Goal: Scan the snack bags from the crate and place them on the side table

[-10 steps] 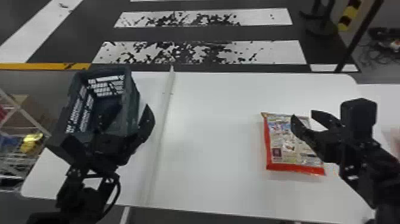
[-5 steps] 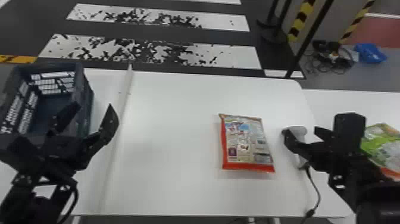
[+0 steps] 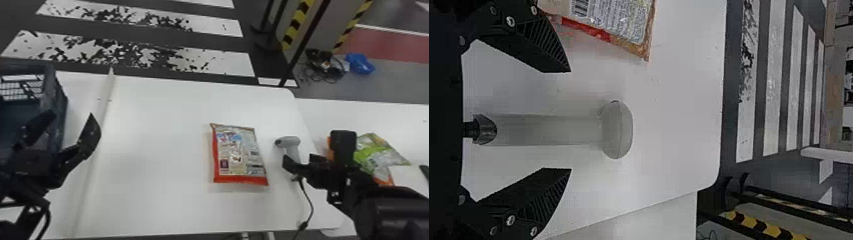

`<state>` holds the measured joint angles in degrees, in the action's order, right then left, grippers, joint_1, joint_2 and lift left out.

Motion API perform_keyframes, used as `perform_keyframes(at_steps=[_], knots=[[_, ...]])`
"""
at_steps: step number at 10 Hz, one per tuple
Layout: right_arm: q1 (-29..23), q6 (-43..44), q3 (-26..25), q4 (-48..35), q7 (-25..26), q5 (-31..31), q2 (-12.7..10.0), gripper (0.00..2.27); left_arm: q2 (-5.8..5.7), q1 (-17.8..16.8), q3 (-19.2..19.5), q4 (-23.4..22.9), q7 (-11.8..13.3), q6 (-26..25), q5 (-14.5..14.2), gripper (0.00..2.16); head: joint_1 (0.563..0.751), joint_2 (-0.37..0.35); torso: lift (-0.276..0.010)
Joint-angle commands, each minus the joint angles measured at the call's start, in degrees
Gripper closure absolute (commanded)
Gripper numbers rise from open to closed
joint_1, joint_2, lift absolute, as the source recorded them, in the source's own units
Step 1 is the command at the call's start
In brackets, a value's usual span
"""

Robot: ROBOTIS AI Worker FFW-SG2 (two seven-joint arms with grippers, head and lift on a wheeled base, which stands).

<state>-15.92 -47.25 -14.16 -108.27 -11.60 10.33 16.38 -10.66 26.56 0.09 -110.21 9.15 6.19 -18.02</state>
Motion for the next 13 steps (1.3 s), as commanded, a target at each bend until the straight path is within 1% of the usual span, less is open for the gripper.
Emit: perform_keyframes(at_steps=[1,2,3,4,5,7,9,10,13], knots=[[2.47,-1.23,0.81,3.25,0.0,-0.14,0.58,0.2,0.03,0.07,0.0,0.08,0.08,0.0,0.0,0.09,0.695,-0.207,-0.081],[4.05,-2.1,1.68,5.35,0.0,-0.31,1.29,0.22,-0.06,0.07,0.0,0.17,0.17,0.0,0.0,0.09,0.695,-0.21,-0.081],[5.46,-2.81,2.04,7.2,-1.76,-0.66,1.46,0.47,0.03,0.07,0.0,0.26,0.17,0.0,0.0,0.09,0.695,-0.211,-0.081],[6.34,-3.51,2.39,8.34,-2.9,-1.1,1.72,1.01,0.03,0.07,0.09,0.35,0.17,0.0,0.0,0.09,0.695,-0.21,-0.081],[6.69,-3.51,3.09,8.69,-2.64,-1.72,1.81,1.86,0.03,0.07,0.18,0.43,0.17,0.0,0.0,0.09,0.695,-0.206,-0.081],[7.22,-3.51,3.44,9.13,-2.46,-2.16,1.81,2.25,0.03,0.16,0.18,0.61,0.17,0.18,-0.09,0.09,0.695,-0.203,-0.081],[7.22,-3.69,3.44,8.69,-2.46,-2.16,1.81,2.25,0.03,0.07,0.18,0.7,0.17,0.18,0.0,0.09,0.695,-0.202,-0.081],[6.51,-5.44,3.09,6.5,-2.28,-1.9,1.72,2.25,0.03,0.07,0.18,0.7,0.17,0.18,-0.09,0.09,0.695,-0.202,-0.081],[1.94,-14.41,2.21,-4.49,-1.67,-1.1,1.29,2.25,0.2,0.07,0.18,0.7,0.17,0.18,-0.09,0.09,0.695,-0.197,-0.081]])
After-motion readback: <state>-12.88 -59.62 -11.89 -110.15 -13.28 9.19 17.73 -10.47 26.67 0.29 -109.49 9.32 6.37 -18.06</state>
